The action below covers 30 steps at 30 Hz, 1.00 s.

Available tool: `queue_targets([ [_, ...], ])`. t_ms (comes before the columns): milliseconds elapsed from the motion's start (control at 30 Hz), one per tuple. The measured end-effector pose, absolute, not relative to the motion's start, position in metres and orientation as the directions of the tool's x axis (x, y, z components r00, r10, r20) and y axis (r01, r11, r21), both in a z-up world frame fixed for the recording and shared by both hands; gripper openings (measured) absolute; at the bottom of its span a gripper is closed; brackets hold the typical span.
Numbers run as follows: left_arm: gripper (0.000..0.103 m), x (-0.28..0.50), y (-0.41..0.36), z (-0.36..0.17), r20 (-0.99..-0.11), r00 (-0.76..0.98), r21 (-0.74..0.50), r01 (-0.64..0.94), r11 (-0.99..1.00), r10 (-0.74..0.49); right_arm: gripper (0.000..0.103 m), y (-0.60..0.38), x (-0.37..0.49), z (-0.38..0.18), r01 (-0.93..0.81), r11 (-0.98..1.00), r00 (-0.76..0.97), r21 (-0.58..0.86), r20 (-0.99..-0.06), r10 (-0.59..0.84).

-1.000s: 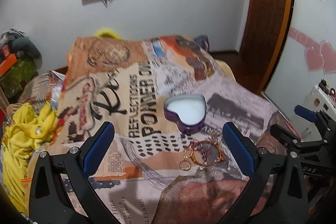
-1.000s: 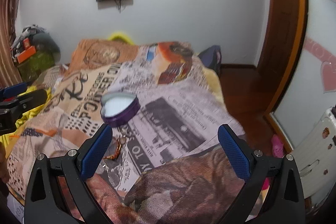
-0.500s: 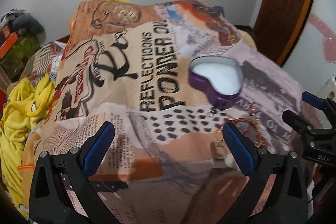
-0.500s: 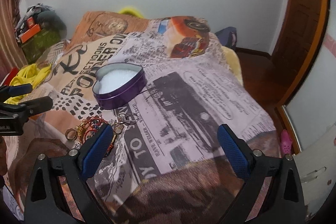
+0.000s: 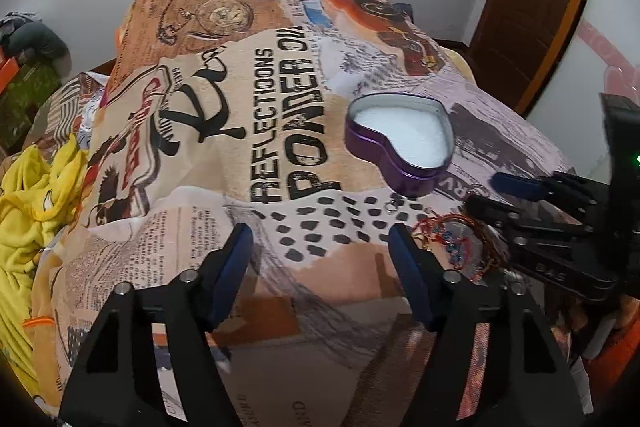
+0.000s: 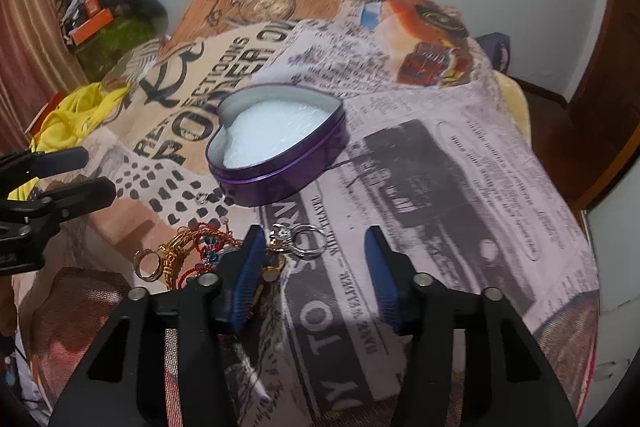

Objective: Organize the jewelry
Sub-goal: 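Grasp a silver ring with the left gripper while the right gripper grasps a pink-stone ring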

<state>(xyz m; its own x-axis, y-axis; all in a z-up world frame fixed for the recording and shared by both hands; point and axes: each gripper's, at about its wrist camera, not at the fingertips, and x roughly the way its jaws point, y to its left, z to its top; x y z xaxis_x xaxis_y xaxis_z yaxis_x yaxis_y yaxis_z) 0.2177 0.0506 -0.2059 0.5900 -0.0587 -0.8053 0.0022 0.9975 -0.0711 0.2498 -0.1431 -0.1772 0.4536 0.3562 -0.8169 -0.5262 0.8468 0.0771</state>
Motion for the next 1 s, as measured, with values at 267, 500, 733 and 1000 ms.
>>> queue_targets([
  [267, 0.059, 0.213, 0.035, -0.210, -0.822, 0.559, -0.087, 0.071, 0.994, -0.112, 0.028, -0.142, 0.249, -0.178, -0.538, 0.839, 0.443, 0.085, -0.818, 0.367],
  [500, 0.058, 0.200, 0.019, -0.215, -0.833, 0.536, -0.085, 0.122, 0.989, -0.138, 0.028, -0.150, 0.239, -0.163, -0.519, 0.850, 0.468, 0.086, -0.804, 0.367],
  [733, 0.045, 0.198, 0.002, -0.219, -0.836, 0.524, -0.077, 0.180, 0.981, -0.162, 0.028, -0.166, 0.225, -0.147, -0.503, 0.860, 0.493, 0.086, -0.789, 0.367],
  [1000, 0.025, 0.207, 0.004, -0.233, -0.850, 0.490, -0.124, 0.168, 0.978, -0.192, 0.028, -0.174, 0.220, -0.143, -0.491, 0.866, 0.497, 0.095, -0.786, 0.368],
])
